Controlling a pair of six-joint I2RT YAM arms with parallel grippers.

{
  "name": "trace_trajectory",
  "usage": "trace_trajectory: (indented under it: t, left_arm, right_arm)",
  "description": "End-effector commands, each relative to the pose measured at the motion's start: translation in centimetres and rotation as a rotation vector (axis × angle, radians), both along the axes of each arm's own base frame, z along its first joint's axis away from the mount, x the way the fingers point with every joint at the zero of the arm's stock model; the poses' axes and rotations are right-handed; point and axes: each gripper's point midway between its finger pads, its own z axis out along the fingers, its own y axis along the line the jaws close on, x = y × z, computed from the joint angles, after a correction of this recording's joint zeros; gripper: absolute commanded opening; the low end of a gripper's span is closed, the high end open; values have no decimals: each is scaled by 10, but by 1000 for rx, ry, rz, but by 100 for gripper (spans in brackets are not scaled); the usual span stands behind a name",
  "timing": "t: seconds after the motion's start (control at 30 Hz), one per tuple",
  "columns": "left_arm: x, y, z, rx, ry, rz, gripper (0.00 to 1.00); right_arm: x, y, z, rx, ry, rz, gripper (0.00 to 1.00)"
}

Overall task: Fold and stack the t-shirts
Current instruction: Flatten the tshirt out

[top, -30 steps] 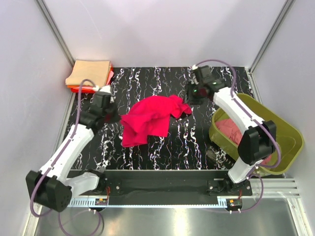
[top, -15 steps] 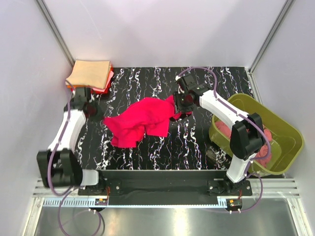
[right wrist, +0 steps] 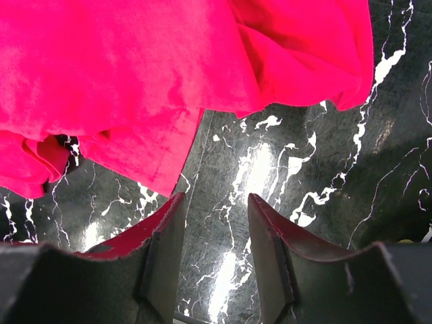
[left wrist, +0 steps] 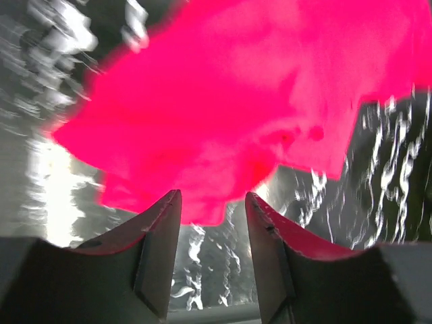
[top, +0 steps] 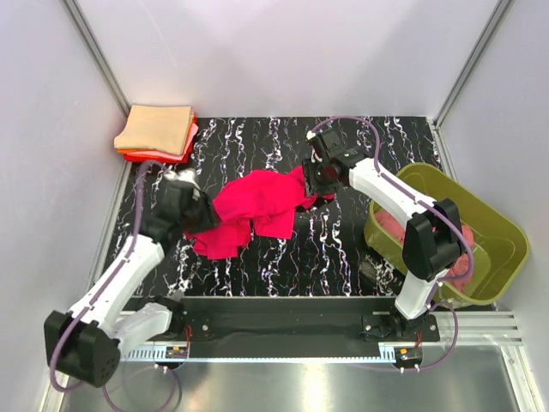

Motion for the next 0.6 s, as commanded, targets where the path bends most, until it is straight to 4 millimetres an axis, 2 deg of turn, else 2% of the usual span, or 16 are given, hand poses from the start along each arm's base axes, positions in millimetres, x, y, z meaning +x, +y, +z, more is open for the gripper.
trace_trajectory:
  t: [0.0,0.07,0.1,0.13,0.2,0.23,0.3,0.33,0.47,0.57]
  left_arm:
    - [-12,-53,-17,-68,-39,-135,47]
    - [-11,-60,-30,49,-31,-196,46]
    - [-6,-64,-27,74,-35,-212,46]
    - [-6,-70,-41,120,0,-261,45]
    - [0,-84,-40,143,-7,-307,45]
    - [1,-89,-52,181,16,-339,45]
    - [2,-101,-55,219,15,-371,45]
    - [1,-103,-64,252,31,-378,45]
    - [1,-109,-79,312,46,-415,45]
    - [3,-106,-90,353,68,-408,41]
  right_arm:
    - [8,-1,16,10,-70,-4,49]
    - [6,-2,15,8,-68,-2,49]
    - [5,-3,15,6,-67,-2,49]
    - [4,-4,17,4,-74,-1,49]
    - [5,-10,18,-13,-85,-15,49]
    - [4,-11,19,-16,-90,-15,49]
    - [5,-13,19,-24,-98,-21,49]
    - [5,-14,20,-25,-101,-24,49]
    - [4,-15,22,-25,-106,-28,49]
    - [6,-15,23,-23,-110,-30,49]
